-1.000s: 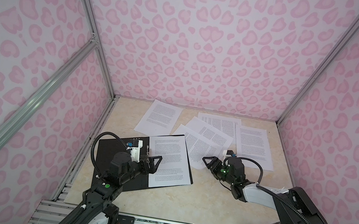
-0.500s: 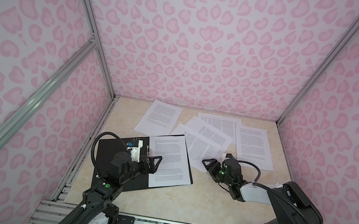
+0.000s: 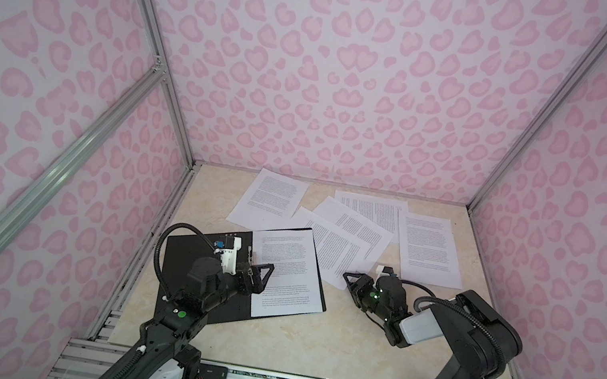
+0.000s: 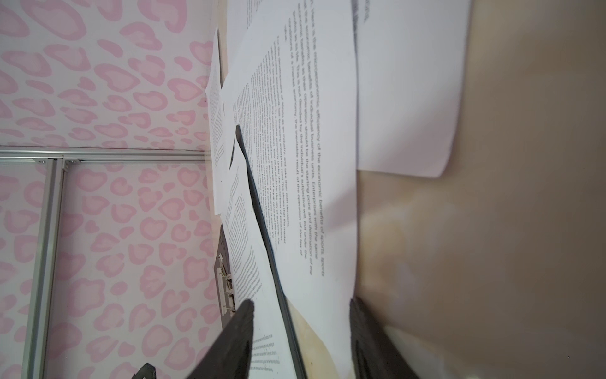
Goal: Put the files into the folder
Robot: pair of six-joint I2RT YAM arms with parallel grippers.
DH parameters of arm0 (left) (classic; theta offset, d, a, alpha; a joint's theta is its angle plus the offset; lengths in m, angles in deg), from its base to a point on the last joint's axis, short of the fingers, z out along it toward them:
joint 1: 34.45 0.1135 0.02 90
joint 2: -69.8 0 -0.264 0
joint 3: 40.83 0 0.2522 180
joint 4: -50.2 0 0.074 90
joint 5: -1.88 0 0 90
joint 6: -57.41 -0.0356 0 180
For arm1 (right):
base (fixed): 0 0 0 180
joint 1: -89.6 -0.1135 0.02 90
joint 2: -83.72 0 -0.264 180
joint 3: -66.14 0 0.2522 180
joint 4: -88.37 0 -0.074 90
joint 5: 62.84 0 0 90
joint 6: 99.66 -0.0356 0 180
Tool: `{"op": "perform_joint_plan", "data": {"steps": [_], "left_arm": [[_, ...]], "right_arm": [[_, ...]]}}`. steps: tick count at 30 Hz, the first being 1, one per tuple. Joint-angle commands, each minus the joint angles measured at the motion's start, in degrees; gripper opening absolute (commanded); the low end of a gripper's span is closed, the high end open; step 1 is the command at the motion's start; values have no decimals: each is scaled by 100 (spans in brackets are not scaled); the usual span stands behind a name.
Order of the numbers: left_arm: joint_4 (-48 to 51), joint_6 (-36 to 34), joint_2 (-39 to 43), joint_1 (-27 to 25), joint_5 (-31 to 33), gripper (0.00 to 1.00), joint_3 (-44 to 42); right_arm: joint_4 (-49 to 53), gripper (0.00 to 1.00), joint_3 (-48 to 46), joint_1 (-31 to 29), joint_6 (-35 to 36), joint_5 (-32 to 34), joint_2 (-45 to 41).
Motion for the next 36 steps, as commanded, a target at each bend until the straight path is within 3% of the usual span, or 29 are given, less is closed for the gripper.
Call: {"op": "perform_joint_plan", "data": {"steps": [1, 6, 10, 15, 20, 30, 36], "left_arm": [[-175, -16, -9, 0, 35, 97, 56], [-170, -16, -10, 0, 43, 97, 55], [-168, -25, -10, -4, 52, 97, 48], [-166, -34, -28, -2, 61, 97, 56], [-175, -34, -45, 0, 70, 97, 56], [-155, -43, -45, -4, 87, 97, 51], [-148, -43, -19, -7, 89, 97, 56]], "right_arm": [[-414, 48, -56, -4, -188, 210, 155], [-1236, 47, 149, -4, -229, -58, 514], [-1314, 47, 377, -36, 22, -225, 602], [-268, 50, 505, -46, 421, -7, 448], [1417, 53, 924, -60, 824, 169, 187], [2137, 52, 1386, -176, 961, 327, 171], [4096, 59, 2194, -32, 2244, 929, -232]]}}
